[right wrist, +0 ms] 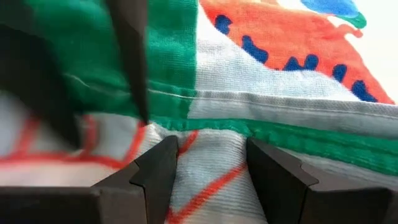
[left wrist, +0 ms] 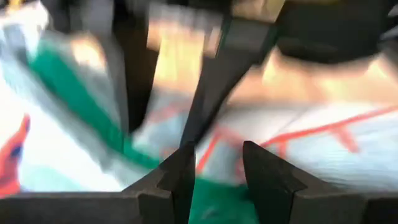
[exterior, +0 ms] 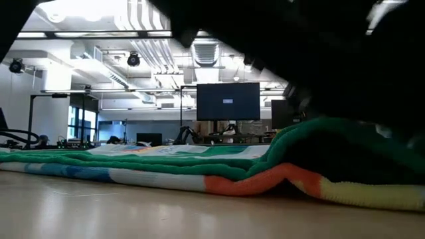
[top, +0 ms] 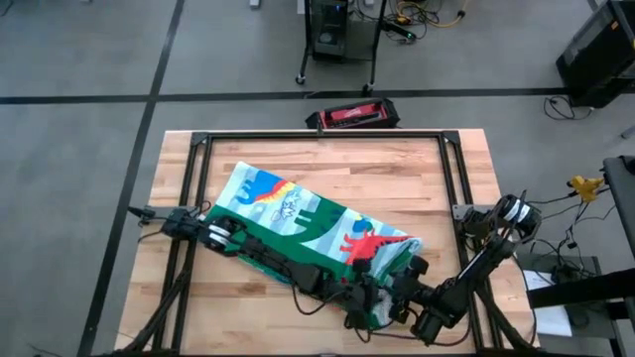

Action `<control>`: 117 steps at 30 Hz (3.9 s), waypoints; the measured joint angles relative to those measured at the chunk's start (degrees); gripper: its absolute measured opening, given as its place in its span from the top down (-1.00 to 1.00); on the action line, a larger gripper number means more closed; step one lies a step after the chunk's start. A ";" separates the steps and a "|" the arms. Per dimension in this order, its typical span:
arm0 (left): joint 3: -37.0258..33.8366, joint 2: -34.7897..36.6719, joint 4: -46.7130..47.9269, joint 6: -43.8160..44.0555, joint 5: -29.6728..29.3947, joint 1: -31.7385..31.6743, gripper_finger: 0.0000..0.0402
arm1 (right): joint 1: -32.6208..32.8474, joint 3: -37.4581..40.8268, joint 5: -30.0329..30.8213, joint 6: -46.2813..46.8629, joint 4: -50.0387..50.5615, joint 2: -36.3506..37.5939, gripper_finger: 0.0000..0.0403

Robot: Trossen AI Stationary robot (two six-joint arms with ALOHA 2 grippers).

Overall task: Roll towel
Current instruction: Roll the green towel

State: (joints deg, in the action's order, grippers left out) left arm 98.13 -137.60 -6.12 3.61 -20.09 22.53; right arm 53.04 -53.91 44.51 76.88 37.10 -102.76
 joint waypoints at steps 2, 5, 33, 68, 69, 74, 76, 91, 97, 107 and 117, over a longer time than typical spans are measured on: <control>-1.69 0.09 -1.60 0.51 0.02 -0.18 0.41 | 0.00 0.02 -0.41 -0.03 0.67 1.55 0.10; -4.03 0.15 -4.88 1.50 -0.08 -0.15 0.41 | 0.00 0.04 -1.15 0.03 4.01 5.47 0.10; -10.67 0.12 -16.31 0.88 1.44 0.08 0.41 | -16.52 10.55 -11.41 -6.52 13.75 17.85 0.21; -10.67 0.85 -15.26 -5.57 0.00 1.76 0.41 | -11.30 13.67 -3.27 -3.64 8.80 24.46 0.21; -10.67 0.85 -15.26 -5.57 0.00 1.76 0.41 | -9.68 13.66 -1.42 -3.27 9.17 25.99 0.21; -10.74 0.81 -15.28 -5.25 0.07 1.69 0.41 | -2.88 13.79 0.42 -0.72 8.49 28.67 0.26; -10.76 0.76 -15.31 -5.19 0.08 1.69 0.41 | -1.20 13.91 0.55 0.27 7.38 27.00 0.29; -10.89 0.74 -15.55 -5.01 0.08 1.67 0.41 | -1.26 13.99 0.66 -2.81 -10.76 11.53 0.95; -11.02 2.85 -12.76 -6.16 -0.15 1.52 0.41 | -4.57 13.88 0.90 -1.90 -11.32 7.90 0.99; -11.34 8.08 -3.10 -7.70 -8.73 -1.35 0.41 | -4.81 13.92 1.05 -3.34 -11.08 9.17 0.99; -11.33 5.42 -7.41 -8.81 7.41 -9.92 0.41 | -3.94 13.96 0.05 -4.48 -11.97 9.69 0.99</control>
State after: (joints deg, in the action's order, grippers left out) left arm 86.80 -132.18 -13.53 -5.20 -12.68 12.62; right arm 49.09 -39.95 44.56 72.40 25.12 -93.06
